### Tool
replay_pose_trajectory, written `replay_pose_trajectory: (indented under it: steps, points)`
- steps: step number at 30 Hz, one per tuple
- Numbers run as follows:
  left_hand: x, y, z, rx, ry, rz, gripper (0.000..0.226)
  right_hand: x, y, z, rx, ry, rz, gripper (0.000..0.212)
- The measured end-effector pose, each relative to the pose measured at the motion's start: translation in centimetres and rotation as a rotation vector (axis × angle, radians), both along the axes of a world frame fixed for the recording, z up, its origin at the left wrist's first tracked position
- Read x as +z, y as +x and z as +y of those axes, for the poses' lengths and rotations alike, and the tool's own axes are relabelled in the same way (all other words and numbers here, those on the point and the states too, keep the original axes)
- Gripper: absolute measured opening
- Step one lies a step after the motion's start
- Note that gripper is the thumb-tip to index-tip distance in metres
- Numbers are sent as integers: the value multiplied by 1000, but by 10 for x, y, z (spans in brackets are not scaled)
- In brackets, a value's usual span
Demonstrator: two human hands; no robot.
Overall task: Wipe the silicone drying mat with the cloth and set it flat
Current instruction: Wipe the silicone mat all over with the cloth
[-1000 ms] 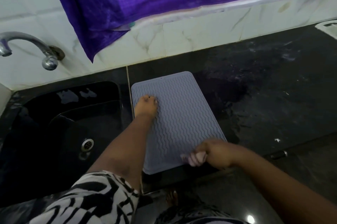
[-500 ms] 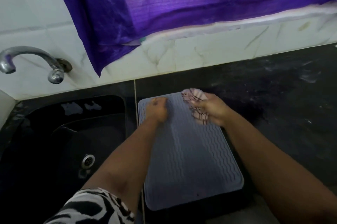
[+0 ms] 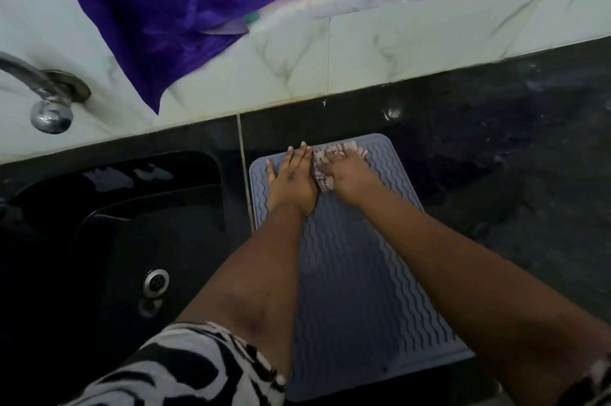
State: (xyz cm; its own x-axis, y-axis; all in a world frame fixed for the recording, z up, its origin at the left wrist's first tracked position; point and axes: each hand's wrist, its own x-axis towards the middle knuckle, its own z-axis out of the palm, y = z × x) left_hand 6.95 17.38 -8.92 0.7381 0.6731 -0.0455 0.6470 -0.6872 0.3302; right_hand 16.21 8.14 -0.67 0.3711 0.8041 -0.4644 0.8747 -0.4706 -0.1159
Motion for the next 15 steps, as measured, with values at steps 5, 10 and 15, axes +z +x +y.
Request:
replay_pose_trajectory:
  steps: [5, 10, 15]
  points:
    - [4, -1, -4, 6, 12, -2, 59, -2, -70, -106, 114, -85, -65, 61]
    - [6, -4, -7, 2, 52, -14, 56, 32, -103, -172, 5, -196, 254, 53]
    - [6, -6, -10, -141, 116, -170, 45, 67, -40, -102, -226, 98, 495, 20]
